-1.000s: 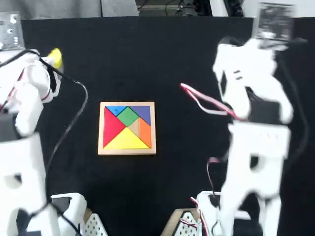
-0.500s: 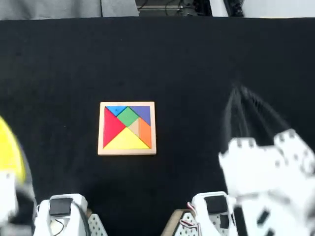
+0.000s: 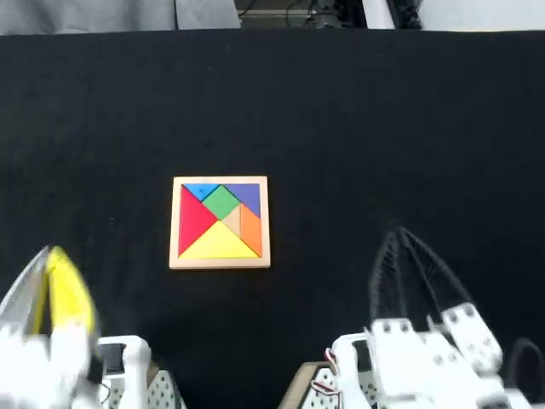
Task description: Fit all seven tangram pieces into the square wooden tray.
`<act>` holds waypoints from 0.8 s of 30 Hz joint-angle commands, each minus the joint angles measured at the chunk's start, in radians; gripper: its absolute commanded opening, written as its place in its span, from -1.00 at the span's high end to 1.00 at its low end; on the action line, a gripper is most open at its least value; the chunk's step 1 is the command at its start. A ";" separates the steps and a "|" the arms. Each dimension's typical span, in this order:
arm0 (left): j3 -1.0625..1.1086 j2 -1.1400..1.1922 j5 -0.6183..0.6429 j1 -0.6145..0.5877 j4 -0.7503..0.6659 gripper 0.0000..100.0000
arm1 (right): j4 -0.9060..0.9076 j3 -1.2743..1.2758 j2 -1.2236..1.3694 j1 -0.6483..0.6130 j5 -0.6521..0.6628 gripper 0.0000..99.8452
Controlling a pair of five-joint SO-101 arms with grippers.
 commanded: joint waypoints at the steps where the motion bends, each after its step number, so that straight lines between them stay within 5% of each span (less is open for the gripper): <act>1: 0.162 -0.012 -0.008 0.007 -0.086 0.94 | -0.032 0.094 -0.087 -0.009 0.014 0.98; 7: 0.214 -0.006 -0.008 0.008 -0.219 0.94 | -0.124 0.111 -0.088 -0.009 0.014 0.98; 13: 0.550 -0.006 -0.008 0.008 -0.473 0.94 | -0.316 0.364 -0.088 -0.006 0.015 0.98; 24: 1.127 -0.005 -0.006 -0.071 -0.922 0.94 | -0.841 1.035 -0.088 0.256 0.008 0.98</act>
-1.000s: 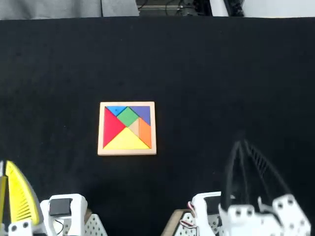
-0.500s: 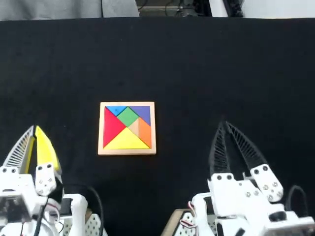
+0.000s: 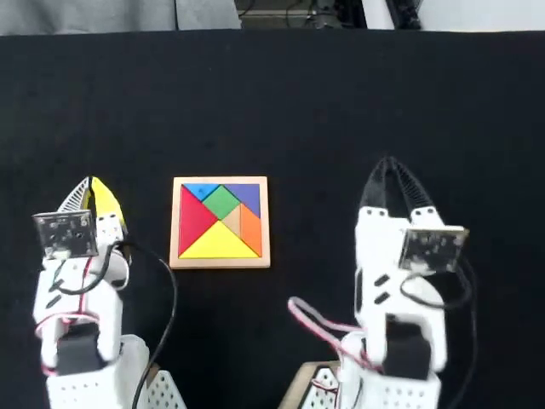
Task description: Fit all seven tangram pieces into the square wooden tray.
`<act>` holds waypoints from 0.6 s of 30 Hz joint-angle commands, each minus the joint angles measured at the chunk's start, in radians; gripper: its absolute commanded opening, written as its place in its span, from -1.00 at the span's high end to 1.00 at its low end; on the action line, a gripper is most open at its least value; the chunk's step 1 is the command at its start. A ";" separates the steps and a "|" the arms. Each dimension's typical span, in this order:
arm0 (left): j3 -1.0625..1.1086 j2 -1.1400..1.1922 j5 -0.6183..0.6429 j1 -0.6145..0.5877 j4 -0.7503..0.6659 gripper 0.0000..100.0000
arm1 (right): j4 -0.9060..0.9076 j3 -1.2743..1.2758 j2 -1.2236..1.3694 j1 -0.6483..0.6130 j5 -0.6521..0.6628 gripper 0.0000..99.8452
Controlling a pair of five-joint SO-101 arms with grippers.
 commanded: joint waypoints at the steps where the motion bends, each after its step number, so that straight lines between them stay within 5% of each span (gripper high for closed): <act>1: 0.183 -0.002 -0.003 -0.002 -0.104 0.94 | -0.123 0.211 -0.088 0.037 0.003 0.98; 18: 0.180 0.017 -0.011 0.058 0.157 0.94 | 0.109 0.252 -0.087 0.015 0.002 0.98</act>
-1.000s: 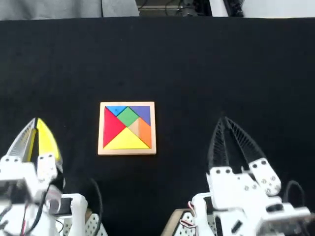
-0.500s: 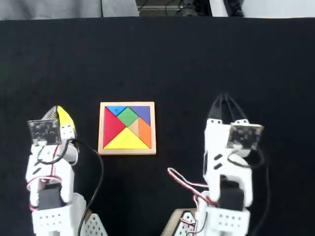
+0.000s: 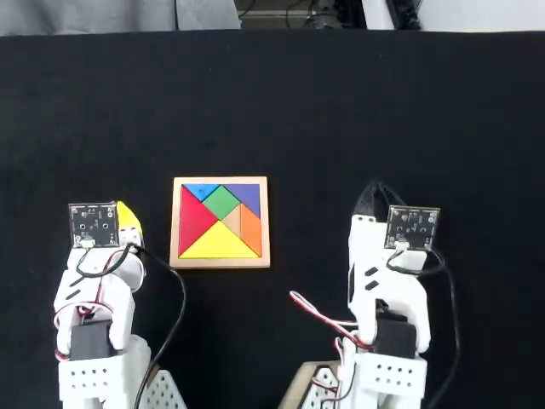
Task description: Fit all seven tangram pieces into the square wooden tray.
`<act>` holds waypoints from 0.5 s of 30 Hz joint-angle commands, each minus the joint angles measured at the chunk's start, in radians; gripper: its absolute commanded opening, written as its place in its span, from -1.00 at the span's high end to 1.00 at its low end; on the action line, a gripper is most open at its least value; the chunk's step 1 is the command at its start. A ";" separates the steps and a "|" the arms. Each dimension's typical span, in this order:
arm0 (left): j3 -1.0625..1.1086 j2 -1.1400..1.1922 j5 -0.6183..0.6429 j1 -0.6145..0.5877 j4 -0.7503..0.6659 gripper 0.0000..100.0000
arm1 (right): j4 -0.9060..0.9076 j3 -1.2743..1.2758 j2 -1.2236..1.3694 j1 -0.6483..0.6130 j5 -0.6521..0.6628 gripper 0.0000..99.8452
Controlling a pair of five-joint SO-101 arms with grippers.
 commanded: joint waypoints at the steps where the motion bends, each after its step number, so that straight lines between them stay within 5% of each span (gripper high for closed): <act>1: 0.019 0.003 -0.006 0.027 0.127 0.94 | 0.176 -0.001 -0.087 -0.011 0.002 0.98; 7: 0.019 -0.008 -0.002 -0.022 0.551 0.94 | 0.761 -0.004 -0.093 -0.061 0.011 0.98; 15: 0.019 -0.009 0.000 -0.096 0.540 0.94 | 0.729 -0.001 -0.073 -0.064 0.002 0.98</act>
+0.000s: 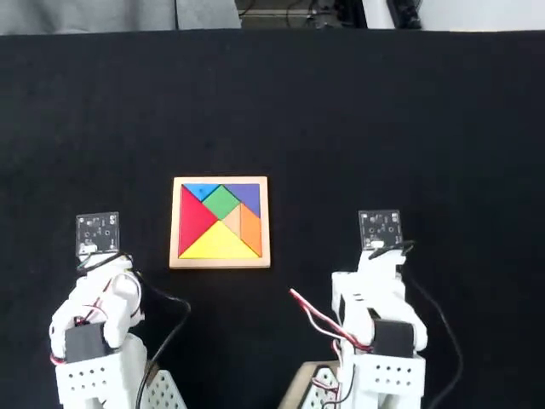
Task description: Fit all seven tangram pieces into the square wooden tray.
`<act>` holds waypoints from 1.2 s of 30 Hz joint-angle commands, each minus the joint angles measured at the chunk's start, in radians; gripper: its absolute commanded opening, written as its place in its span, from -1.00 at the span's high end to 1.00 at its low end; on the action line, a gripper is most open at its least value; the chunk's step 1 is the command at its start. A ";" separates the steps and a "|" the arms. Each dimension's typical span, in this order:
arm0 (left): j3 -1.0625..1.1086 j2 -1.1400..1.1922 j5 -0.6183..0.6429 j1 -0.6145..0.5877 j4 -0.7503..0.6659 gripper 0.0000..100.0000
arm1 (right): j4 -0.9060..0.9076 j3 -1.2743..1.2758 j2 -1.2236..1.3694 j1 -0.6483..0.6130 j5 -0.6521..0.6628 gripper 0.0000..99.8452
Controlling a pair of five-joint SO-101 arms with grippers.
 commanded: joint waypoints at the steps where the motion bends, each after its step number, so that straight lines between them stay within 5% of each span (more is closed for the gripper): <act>1: 0.019 -0.008 -0.002 0.016 0.006 0.94 | 0.009 -0.002 -0.073 -0.011 0.002 0.98; 36: 0.019 -0.009 -0.002 0.031 0.008 0.94 | 0.009 -0.002 -0.076 -0.006 0.009 0.98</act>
